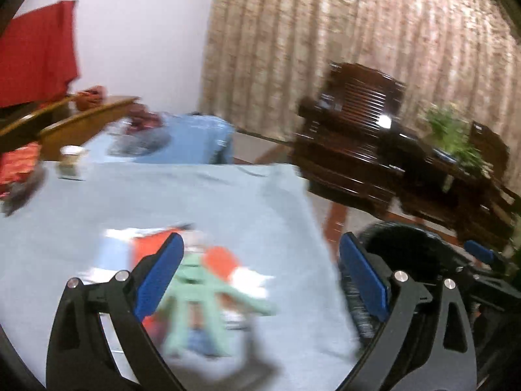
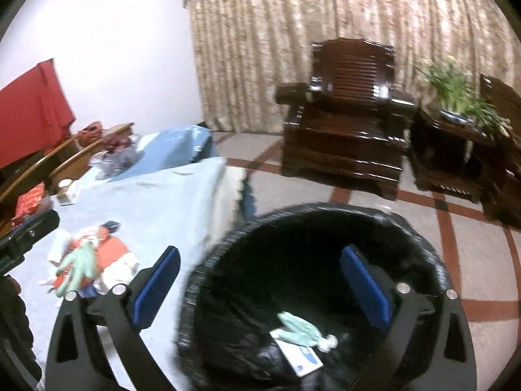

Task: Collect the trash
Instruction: 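Move both open tools back over the trash pile on the table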

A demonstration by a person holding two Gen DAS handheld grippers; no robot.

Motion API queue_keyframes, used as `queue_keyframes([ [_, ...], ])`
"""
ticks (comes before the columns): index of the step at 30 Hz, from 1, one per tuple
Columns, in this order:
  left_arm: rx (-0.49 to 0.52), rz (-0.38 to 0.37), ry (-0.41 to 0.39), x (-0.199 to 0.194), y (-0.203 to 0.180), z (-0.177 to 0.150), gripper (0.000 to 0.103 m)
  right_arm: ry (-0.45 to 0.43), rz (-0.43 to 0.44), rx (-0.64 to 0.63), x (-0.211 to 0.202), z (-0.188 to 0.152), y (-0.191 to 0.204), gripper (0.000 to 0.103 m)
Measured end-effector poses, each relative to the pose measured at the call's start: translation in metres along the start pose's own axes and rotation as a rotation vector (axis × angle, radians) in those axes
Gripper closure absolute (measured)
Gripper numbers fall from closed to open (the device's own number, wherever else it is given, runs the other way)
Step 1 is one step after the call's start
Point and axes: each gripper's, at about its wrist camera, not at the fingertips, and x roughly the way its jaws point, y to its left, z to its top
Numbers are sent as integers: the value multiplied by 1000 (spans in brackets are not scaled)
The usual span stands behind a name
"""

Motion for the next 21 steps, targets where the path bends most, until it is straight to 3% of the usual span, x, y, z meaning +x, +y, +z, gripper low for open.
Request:
queue_keyframes([
  [7, -19, 163, -14, -21, 74, -2, 9, -1, 112, -67, 22, 4, 73, 6],
  [14, -66, 268, 17, -8, 147, -10, 12, 4, 187, -138, 46, -3, 138, 6],
  [17, -90, 270, 61, 9, 169, -17, 24, 12, 201, -156, 54, -7, 154, 6],
  [21, -123, 233, 110, 31, 184, -29, 25, 24, 214, -180, 67, -12, 176, 8],
])
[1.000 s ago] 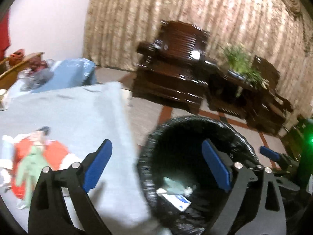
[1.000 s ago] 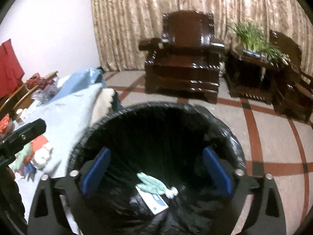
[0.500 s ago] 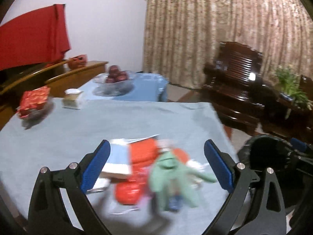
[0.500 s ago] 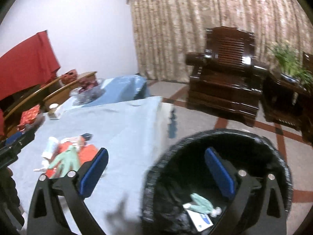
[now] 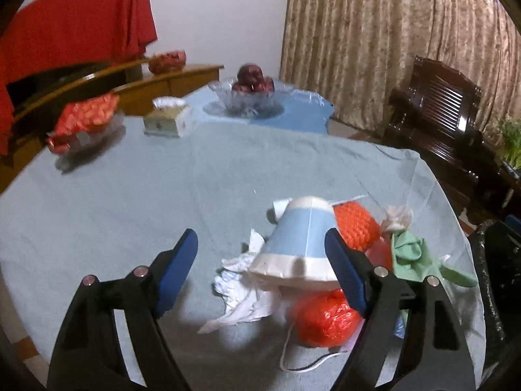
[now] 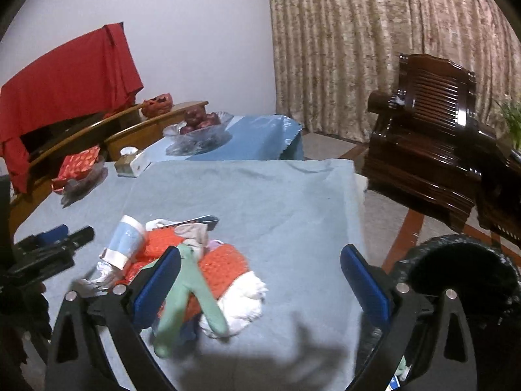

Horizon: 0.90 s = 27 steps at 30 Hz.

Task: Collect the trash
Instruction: 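Move both open tools back over the trash pile on the table, then grasp the blue paper cup with the left tool while the right tool grasps the second green glove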

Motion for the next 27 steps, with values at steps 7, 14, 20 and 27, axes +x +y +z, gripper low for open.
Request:
queue_keyframes([
  [7, -21, -46, 43, 31, 9, -12, 25, 33, 20, -34, 19, -6, 20, 13],
  [14, -66, -137, 88, 51, 7, -17, 26, 50, 18, -38, 25, -10, 19, 13],
  [20, -63, -205, 102, 54, -8, -22, 54, 51, 16, -40, 27, -11, 21, 13],
  [27, -55, -213, 45, 35, -12, -17, 103, 44, 33, -39, 23, -9, 23, 16],
])
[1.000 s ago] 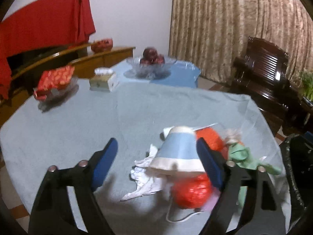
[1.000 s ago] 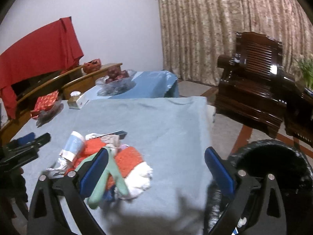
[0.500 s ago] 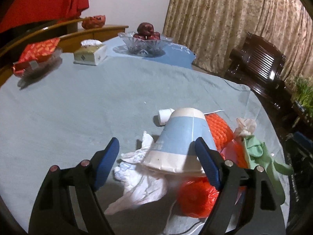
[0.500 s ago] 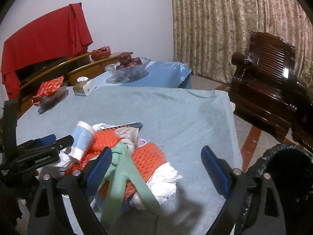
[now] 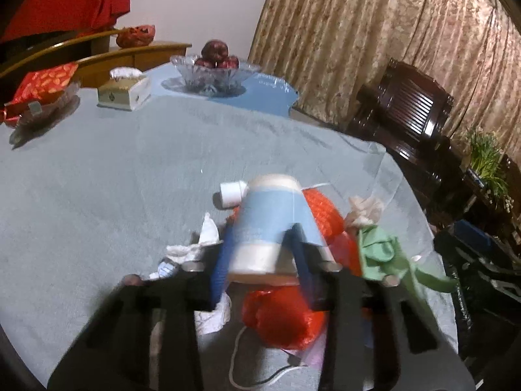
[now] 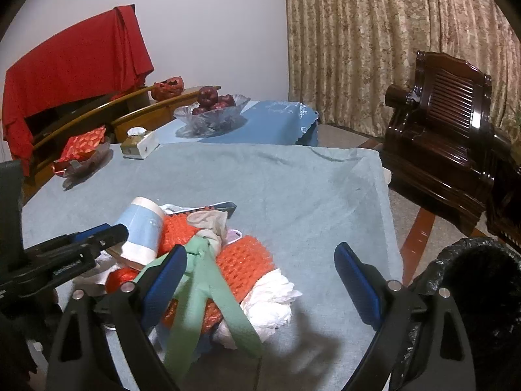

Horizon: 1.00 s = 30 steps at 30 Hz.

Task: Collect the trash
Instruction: 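Grasp the blue paper cup with the left tool while the right tool grasps the second green glove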

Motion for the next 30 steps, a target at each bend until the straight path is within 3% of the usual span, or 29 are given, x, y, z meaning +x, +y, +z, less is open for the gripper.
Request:
queue_keyframes([
  [5, 17, 21, -31, -19, -1, -3, 101, 8, 31, -15, 0, -3, 5, 21],
  [9, 8, 21, -2, -17, 6, -6, 100, 14, 38, -18, 3, -4, 11, 21],
  [10, 2, 20, -1, -17, 9, -6, 96, 14, 37, -19, 3, -5, 12, 21],
  [12, -8, 21, -2, -16, 10, -6, 68, 18, 35, -19, 3, -5, 12, 21],
  [13, -13, 29, -10, -16, 11, -4, 48, 19, 34, -18, 4, -5, 12, 21],
  [14, -19, 31, -18, -15, 11, -3, 44, 21, 32, -18, 5, -6, 12, 21],
  [21, -27, 18, 47, 16, 16, 0, 46, 22, 29, -20, 7, -6, 11, 21],
  [27, -52, -63, 129, 42, 11, -5, 49, 29, 27, -13, 10, -7, 6, 21],
  [30, -59, -68, 121, 43, 9, -6, 61, 32, 22, -12, 12, -7, 3, 21],
])
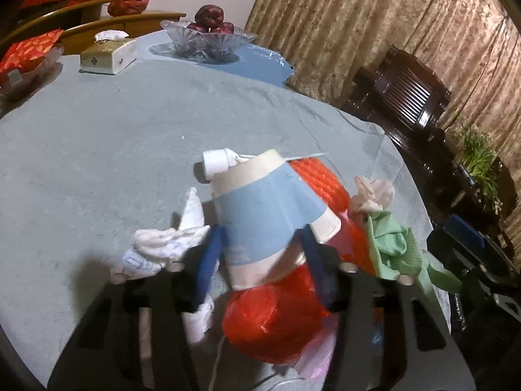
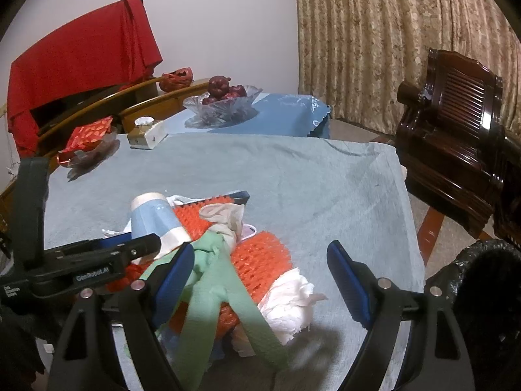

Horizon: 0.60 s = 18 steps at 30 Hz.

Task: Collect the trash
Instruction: 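Grasp the blue paper cup with the left tool while the right tool grasps the second green glove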

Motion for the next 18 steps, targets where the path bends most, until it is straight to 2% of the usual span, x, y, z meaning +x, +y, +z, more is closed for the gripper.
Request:
queue_keyframes([
  [7, 37, 30, -80, -26, -8, 0, 74, -2, -2, 12, 0, 1, -6, 21],
  [16, 64, 69, -152, -70, -11, -7, 77, -5, 36, -17, -4, 2, 5, 22],
  [18, 77, 77, -154, -74, -11, -8, 77, 6, 45, -25, -1, 1, 10, 27],
])
